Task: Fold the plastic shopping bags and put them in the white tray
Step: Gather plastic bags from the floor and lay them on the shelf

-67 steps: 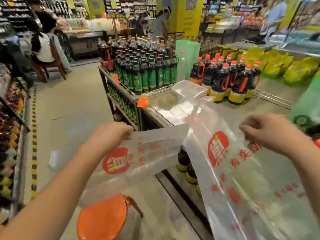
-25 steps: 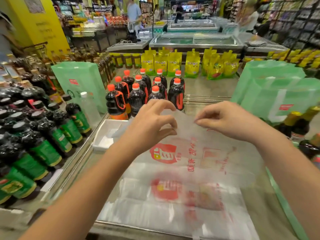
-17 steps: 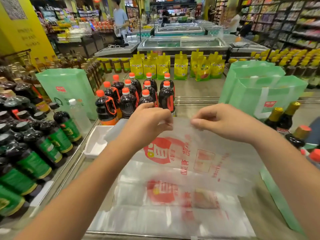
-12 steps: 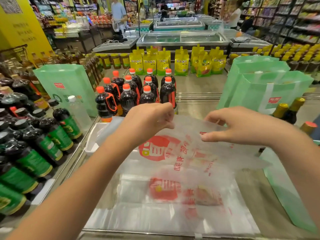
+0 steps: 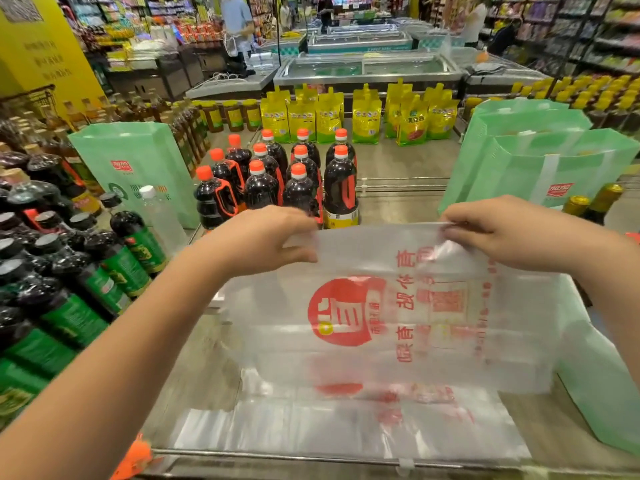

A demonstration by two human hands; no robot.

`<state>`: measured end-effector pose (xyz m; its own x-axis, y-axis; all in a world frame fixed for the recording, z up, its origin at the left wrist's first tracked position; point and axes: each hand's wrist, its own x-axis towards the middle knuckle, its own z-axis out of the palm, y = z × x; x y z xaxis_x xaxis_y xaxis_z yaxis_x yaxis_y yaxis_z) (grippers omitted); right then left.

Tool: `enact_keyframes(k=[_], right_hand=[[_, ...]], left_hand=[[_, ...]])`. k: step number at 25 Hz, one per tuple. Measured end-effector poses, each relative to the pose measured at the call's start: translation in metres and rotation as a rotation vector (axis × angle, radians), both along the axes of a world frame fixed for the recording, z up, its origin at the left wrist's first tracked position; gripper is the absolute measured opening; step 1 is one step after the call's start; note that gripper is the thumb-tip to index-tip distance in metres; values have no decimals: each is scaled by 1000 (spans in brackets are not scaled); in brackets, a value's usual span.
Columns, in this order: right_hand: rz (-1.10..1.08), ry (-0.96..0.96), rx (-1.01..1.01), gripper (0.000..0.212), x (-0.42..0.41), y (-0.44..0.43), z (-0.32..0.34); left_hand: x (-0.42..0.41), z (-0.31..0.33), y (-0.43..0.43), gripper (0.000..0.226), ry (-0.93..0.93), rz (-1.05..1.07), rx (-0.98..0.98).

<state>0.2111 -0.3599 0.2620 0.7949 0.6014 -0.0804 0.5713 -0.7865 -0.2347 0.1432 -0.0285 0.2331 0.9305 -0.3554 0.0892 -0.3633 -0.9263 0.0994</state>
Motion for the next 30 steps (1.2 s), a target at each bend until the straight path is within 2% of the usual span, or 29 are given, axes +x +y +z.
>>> enact_keyframes(k=[5, 9, 11, 16, 19, 24, 28, 30], right_hand=[[-12, 64, -2, 24, 12, 3, -10], [21, 69, -140, 26, 23, 16, -33], [34, 100, -203, 31, 29, 23, -52], [6, 72, -309, 34, 43, 38, -127], [-30, 6, -302, 24, 47, 43, -170], [-110, -1, -325, 35, 55, 44, -224], [-142, -33, -319, 40, 60, 42, -244], [-131, -35, -344, 44, 61, 39, -250]], left_hand=[[5, 2, 19, 18, 152, 47, -214], [17, -1, 22, 13, 286, 103, -130], [26, -17, 23, 23, 325, 128, -70], [44, -96, 31, 31, 460, 293, -15], [42, -143, 29, 38, 440, 355, 21], [40, -195, 28, 38, 385, 314, 54], [45, -207, 27, 25, 355, 296, 102], [46, -208, 29, 27, 352, 298, 107]])
